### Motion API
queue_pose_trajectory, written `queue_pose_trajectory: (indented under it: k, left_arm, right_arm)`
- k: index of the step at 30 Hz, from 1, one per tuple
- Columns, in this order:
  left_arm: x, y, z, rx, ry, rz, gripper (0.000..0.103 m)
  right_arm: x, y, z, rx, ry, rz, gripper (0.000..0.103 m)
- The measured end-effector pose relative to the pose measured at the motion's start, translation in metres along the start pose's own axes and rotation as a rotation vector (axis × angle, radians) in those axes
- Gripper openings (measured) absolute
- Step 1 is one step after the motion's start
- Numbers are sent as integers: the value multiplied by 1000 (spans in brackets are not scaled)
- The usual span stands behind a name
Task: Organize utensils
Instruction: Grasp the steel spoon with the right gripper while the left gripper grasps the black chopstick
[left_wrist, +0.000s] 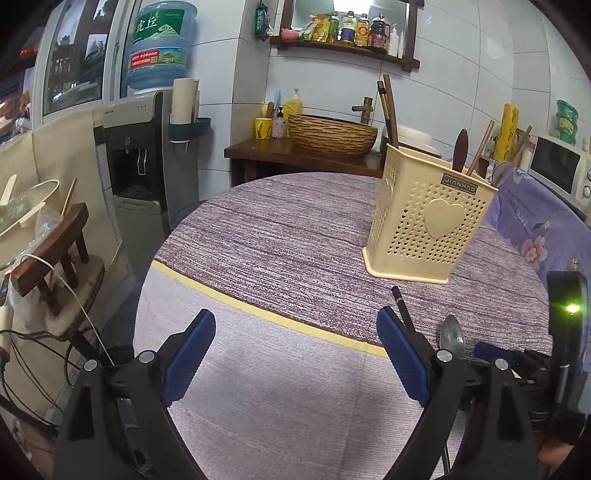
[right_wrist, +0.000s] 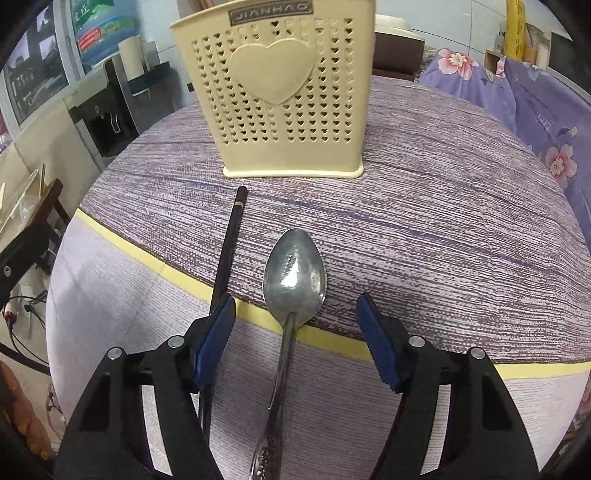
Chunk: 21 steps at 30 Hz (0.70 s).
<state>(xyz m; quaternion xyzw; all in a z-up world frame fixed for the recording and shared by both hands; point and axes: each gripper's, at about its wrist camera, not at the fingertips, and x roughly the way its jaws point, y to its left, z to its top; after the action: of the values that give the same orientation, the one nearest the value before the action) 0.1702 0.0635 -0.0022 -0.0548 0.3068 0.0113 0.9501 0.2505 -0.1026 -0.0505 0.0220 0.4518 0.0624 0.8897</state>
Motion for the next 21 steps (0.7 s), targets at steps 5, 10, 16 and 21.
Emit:
queue_pose_trajectory:
  k: [5,10,16,21]
  left_arm:
    - [1,-2,0,-4,6,-9,88]
    - [6,-9,-1,10,25,-19,88]
    - [13,-22,-4,38,77,-63,88]
    - [25,-41,-10,63,145,-128,88]
  right_arm:
    - [6,3,5,-11,-13,-22,53]
    - [7,2,8,-49,-18,-15,38]
    - [0,-27,4,-86,1,-5,38]
    - [-9,-55,-4,-97,9,-17,39]
